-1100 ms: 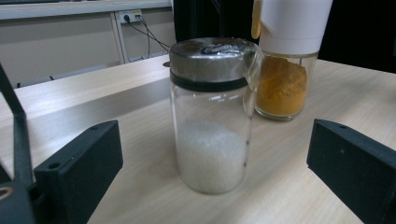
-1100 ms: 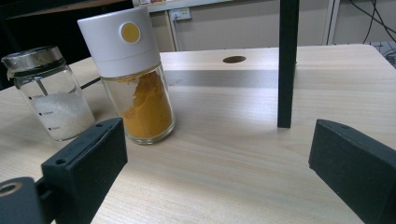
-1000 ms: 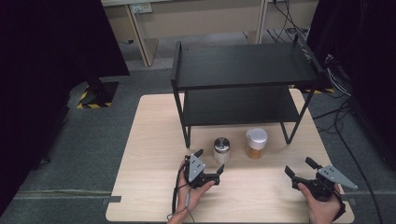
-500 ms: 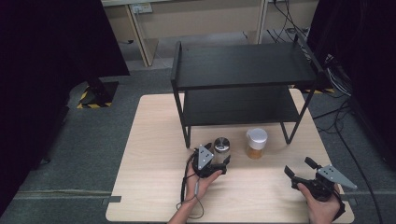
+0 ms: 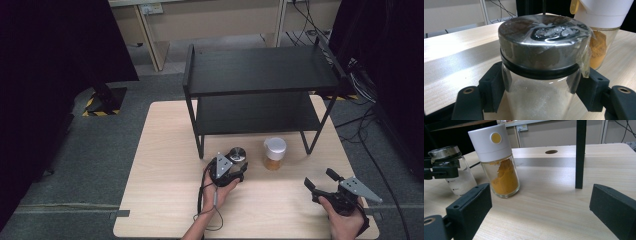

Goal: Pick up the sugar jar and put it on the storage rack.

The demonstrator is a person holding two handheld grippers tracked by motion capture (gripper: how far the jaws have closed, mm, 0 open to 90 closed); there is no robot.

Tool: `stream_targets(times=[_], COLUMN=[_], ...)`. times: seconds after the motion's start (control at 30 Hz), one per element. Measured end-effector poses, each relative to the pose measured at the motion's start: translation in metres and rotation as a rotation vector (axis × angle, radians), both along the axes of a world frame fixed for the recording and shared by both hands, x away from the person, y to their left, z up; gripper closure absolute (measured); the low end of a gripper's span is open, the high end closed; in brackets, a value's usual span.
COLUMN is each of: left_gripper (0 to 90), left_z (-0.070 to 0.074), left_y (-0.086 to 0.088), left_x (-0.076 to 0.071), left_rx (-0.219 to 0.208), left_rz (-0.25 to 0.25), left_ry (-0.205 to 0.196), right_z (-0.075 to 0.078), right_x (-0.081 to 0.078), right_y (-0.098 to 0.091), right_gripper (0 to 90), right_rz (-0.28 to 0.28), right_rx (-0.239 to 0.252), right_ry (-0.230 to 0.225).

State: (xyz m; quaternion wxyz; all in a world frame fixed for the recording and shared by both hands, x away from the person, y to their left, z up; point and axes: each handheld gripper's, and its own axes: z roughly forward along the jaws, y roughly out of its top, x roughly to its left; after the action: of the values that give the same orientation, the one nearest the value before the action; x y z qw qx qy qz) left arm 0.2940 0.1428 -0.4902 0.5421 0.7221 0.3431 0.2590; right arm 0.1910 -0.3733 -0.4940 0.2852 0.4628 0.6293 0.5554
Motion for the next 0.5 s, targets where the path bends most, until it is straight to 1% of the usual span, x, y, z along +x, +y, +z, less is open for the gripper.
stream_targets(times=[0.1,0.23,0.33,0.5], left_gripper=[31.0,31.0,31.0,31.0], left_z=[-0.001,-0.004,-0.004,0.003], left_y=[0.0,0.002,0.005,0.011], left_x=[-0.002,-0.007,-0.015,-0.031], left_rx=[0.004,-0.021,-0.04,-0.063], left_rz=[-0.002,0.002,0.014,0.04], left_ry=[-0.011,-0.03,-0.059,-0.121], right_z=[0.0,0.0,0.0,0.0], right_x=[0.0,0.0,0.0,0.0], right_y=[0.0,0.0,0.0,0.0], right_gripper=[4.3,4.3,4.3,4.3], right_rz=[-0.001,-0.002,-0.001,-0.002], right_rx=[0.004,0.005,0.002,0.005], right_ry=[0.001,0.002,0.003,0.003])
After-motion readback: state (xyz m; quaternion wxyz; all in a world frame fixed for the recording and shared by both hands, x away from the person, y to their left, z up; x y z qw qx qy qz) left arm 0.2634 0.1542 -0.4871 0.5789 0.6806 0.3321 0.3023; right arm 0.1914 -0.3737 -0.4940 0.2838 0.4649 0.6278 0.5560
